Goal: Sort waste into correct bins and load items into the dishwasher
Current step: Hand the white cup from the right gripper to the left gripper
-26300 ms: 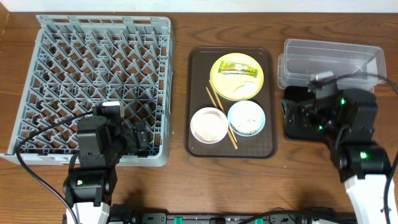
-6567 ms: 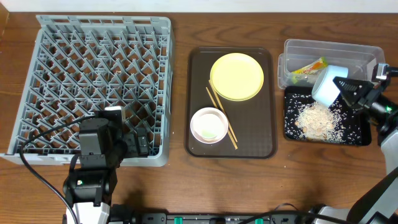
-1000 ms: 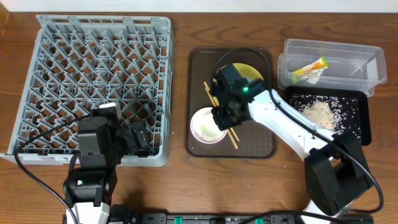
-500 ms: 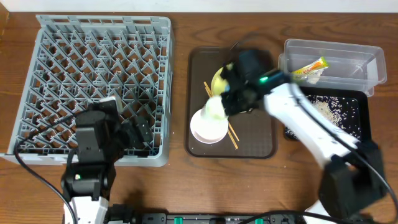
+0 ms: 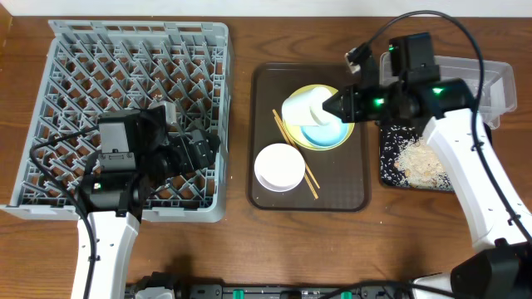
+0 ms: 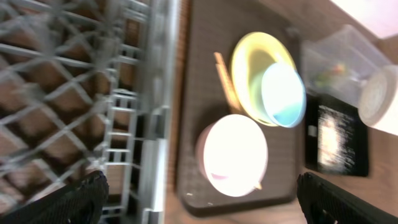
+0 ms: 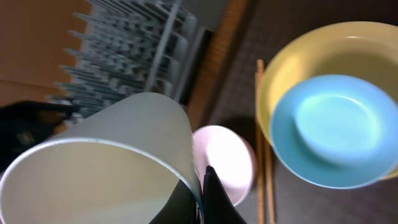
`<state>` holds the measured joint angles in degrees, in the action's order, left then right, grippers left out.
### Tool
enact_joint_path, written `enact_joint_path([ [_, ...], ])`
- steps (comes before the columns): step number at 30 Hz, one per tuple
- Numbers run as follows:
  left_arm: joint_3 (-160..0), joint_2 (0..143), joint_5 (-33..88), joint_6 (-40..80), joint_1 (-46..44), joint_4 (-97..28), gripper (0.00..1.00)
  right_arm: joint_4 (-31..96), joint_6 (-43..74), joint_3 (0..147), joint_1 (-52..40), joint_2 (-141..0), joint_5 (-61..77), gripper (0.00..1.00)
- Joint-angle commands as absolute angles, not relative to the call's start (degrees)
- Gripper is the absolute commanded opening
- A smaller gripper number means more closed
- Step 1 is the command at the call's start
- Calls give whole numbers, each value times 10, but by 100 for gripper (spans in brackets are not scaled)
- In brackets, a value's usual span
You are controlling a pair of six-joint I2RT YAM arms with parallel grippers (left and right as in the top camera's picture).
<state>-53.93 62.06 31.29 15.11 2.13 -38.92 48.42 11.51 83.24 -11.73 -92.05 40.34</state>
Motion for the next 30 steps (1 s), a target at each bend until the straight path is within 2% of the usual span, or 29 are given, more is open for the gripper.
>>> enact_joint_path([
  [1, -552, 626, 411, 156, 16, -362, 99, 484, 105, 834, -104, -921, 535, 1],
  [7, -552, 657, 564, 156, -14, -239, 99, 460, 105, 834, -112, -921, 611, 1],
  [13, -552, 703, 653, 165, -54, -118, 99, 423, 107, 834, -112, -921, 715, 1],
  [25, -552, 730, 672, 299, -117, 97, 99, 411, 118, 834, -113, -921, 730, 1],
  [30, -552, 730, 671, 306, -126, 112, 99, 411, 118, 834, -113, -921, 730, 1],
])
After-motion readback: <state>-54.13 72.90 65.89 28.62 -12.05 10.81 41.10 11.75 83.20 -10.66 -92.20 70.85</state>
